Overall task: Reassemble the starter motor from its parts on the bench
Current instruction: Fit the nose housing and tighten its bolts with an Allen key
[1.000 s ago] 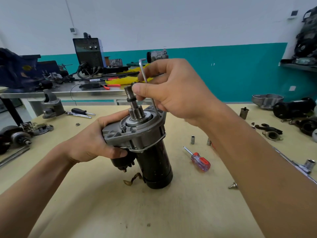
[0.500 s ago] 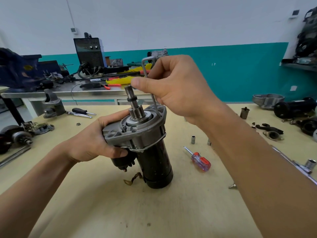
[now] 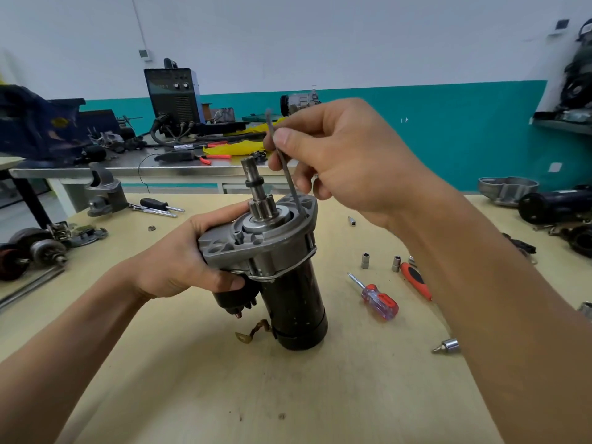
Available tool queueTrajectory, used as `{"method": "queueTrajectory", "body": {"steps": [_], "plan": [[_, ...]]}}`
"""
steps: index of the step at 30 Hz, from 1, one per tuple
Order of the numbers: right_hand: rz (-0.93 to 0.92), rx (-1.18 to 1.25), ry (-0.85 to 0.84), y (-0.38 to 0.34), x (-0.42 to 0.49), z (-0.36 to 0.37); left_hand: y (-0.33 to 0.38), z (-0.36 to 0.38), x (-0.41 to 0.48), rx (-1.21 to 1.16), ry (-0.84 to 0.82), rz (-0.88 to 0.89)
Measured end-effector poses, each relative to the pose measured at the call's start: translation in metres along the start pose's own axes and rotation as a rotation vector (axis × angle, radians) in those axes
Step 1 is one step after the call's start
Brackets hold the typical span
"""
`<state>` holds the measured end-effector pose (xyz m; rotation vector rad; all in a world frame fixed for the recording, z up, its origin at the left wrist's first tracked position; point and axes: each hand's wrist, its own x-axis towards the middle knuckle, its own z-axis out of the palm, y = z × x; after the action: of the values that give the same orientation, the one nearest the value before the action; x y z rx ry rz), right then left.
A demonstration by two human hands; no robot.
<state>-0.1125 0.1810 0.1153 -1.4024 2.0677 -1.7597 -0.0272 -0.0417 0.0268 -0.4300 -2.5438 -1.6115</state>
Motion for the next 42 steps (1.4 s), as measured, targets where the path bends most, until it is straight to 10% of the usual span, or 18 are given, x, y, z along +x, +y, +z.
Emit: {"method": "queueTrajectory", "body": {"steps": [19, 29, 42], "plan": [[-0.124, -0.076, 0.19, 0.008, -0.002, 0.008, -0.002, -0.002, 0.0, -0.002, -0.01, -0.004], [-0.052, -0.037, -0.074, -0.001, -0.001, -0.007, -0.002, 0.0, 0.0, -0.022, 0.0, -0.013], [-0.017, 0.082, 0.004, 0.007, 0.0, 0.002, -0.001, 0.0, -0.001, 0.003, 0.001, -0.005]]}}
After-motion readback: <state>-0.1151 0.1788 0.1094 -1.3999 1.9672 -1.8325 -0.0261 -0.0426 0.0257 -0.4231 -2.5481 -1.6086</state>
